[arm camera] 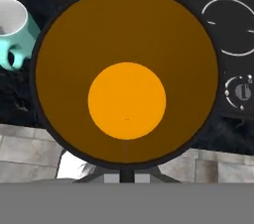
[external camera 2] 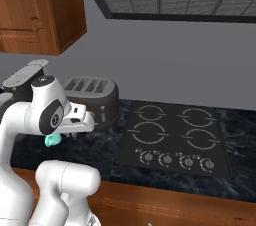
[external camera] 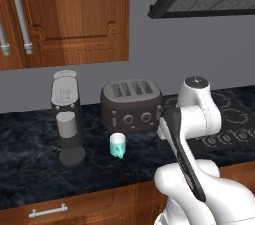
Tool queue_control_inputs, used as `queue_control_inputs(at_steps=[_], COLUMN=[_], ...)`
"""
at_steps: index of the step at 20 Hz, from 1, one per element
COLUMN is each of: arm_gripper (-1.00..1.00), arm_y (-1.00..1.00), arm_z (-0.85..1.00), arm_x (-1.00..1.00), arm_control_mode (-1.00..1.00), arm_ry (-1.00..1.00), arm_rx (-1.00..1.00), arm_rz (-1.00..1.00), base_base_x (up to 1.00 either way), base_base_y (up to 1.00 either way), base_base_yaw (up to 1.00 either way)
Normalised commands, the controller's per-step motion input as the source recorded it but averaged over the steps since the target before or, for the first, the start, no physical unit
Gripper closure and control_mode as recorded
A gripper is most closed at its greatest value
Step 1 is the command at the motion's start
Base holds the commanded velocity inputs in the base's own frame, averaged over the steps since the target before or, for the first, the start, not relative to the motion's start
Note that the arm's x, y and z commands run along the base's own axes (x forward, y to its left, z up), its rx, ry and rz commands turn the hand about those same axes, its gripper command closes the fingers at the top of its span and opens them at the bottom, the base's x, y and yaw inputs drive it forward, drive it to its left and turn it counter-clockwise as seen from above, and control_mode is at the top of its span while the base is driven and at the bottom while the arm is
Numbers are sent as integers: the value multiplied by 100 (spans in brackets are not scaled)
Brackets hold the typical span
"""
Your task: Clear the mugs and bowl far away from the sink.
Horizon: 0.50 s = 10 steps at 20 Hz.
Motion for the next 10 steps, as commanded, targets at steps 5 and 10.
queue_control_inputs(at_steps=[5,10], arm_gripper=[100,100], arm_y=[0,0], arm_z=[-17,-30], arm_x=[37,6], arm_control_mode=[-100,-100], arm_ry=[2,5], arm_rx=[1,0], arm_rz=[21,6], base_base_x=[0,0], base_base_y=[0,0], base_base_yaw=[0,0])
